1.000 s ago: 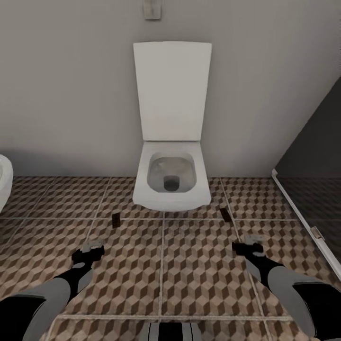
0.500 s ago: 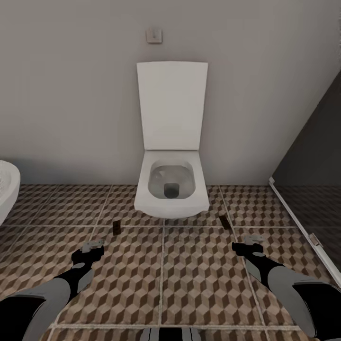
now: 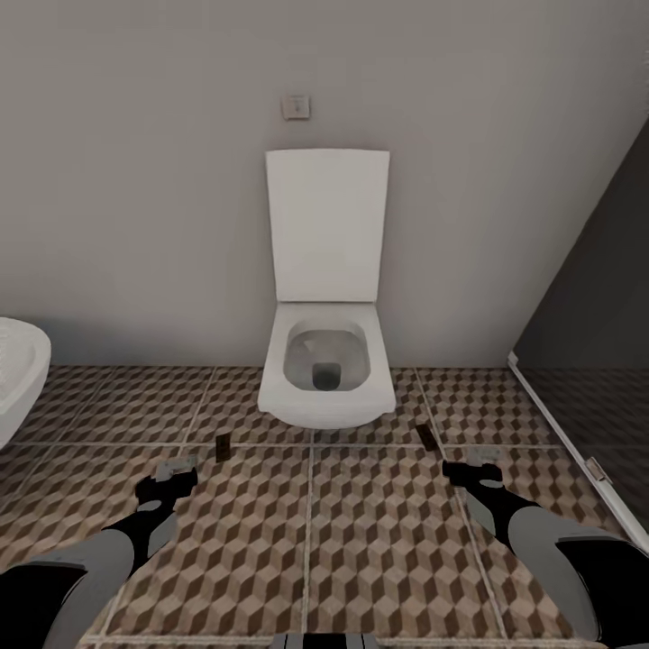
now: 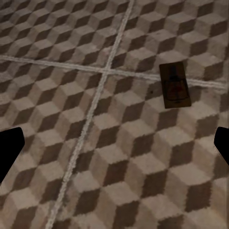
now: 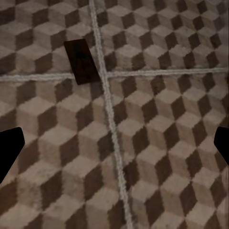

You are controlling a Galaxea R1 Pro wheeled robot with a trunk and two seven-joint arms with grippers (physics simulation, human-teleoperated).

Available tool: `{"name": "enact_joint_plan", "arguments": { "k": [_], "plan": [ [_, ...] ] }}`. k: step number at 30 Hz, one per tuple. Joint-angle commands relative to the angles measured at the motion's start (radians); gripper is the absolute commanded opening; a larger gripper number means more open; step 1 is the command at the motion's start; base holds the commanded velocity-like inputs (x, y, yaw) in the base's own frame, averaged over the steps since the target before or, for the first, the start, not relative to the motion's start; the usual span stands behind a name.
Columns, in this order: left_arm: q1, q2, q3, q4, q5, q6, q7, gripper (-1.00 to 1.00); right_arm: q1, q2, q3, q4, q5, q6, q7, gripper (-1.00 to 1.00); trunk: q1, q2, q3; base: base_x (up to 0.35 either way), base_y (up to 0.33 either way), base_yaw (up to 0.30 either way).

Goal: Take the four mousetraps from the cabinet in the bathroom and place them on the bathroom floor. Make sure all four end up on the same floor surface, and ensure that at least two of them are either under or directly next to the same bathroom sink.

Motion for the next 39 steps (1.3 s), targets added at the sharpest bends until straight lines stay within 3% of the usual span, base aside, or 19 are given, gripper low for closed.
{"name": "enact_joint_plan", "arguments": {
  "k": [1,18,39],
  "plan": [
    [0.000,0.000,-0.009,0.001,0.009,-0.003,0.002,1.00,-0.001,0.000,0.008,0.002,-0.009,-0.005,-0.001,1.00,-0.001,0.000,0.003,0.000,0.000,0.000],
    [0.002,-0.002,-0.009,0.001,0.096,-0.006,-0.008,1.00,-0.001,0.002,0.008,0.002,-0.006,-0.004,-0.028,1.00,-0.008,0.004,0.069,0.000,0.000,0.000],
    [0.002,-0.018,-0.009,0.000,0.105,-0.008,-0.011,1.00,-0.001,0.001,0.008,0.002,-0.001,-0.003,-0.036,1.00,-0.018,0.009,0.150,0.000,0.000,0.000]
  ]
}}
